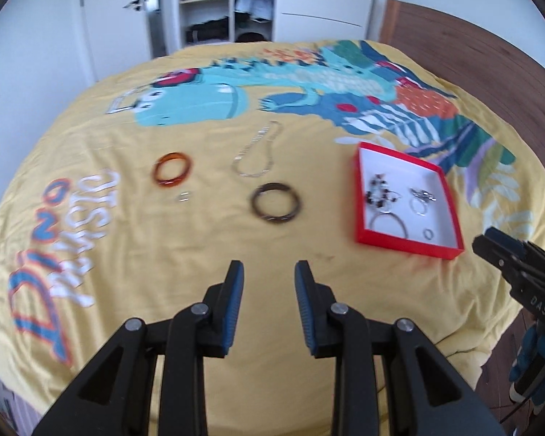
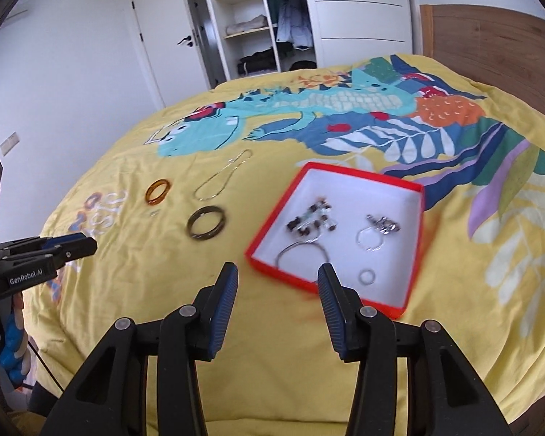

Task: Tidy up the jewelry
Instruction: 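Withdraw both tools from the red box, then move both tools toward the dark brown bangle and small silver ring, then grasp the dark brown bangle with the right tool while the left tool grasps the small silver ring, then carry the bangle and ring over the red box with both tools, then lower bangle and ring into the box and open both tools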

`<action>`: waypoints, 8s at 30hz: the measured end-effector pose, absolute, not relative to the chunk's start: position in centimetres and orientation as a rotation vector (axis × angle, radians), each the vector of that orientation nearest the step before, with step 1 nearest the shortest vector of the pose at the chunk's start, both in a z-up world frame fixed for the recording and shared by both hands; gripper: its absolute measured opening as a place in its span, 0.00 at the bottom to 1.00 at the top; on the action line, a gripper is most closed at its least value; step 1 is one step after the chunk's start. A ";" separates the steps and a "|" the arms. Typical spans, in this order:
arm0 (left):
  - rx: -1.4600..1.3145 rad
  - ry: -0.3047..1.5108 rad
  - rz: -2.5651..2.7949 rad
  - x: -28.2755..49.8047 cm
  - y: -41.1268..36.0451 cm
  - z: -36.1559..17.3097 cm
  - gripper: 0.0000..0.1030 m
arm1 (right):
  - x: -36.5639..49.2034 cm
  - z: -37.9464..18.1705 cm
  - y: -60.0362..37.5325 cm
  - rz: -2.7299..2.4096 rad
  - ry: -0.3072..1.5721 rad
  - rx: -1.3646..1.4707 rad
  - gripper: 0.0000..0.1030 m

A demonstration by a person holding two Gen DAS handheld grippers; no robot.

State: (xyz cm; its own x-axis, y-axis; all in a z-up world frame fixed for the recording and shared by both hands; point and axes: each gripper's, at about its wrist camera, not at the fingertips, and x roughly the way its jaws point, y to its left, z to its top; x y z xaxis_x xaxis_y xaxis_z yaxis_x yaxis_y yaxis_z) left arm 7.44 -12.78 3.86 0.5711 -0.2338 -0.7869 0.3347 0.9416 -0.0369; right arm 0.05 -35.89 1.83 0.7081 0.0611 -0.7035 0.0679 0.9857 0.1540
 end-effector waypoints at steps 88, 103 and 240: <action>-0.058 1.056 -0.201 26.8 -3.7 -8.5 0.36 | 22.1 -9.8 -22.5 0.309 0.980 0.055 0.24; -0.033 1.056 -0.255 30.8 -5.9 -11.6 0.36 | 25.1 -14.5 -22.7 0.359 1.040 0.139 0.15; 0.223 1.070 -0.634 24.4 -39.1 -9.6 0.20 | 20.4 -11.0 -49.8 0.050 1.070 0.185 0.14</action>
State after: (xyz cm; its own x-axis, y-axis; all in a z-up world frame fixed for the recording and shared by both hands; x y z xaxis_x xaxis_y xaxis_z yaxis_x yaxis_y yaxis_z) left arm 24.43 -39.09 -9.62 0.3242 -0.3745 -0.8687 0.5826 0.8025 -0.1286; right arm 20.39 -49.83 -11.00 0.4811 0.1302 -0.8670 0.0493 0.9833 0.1751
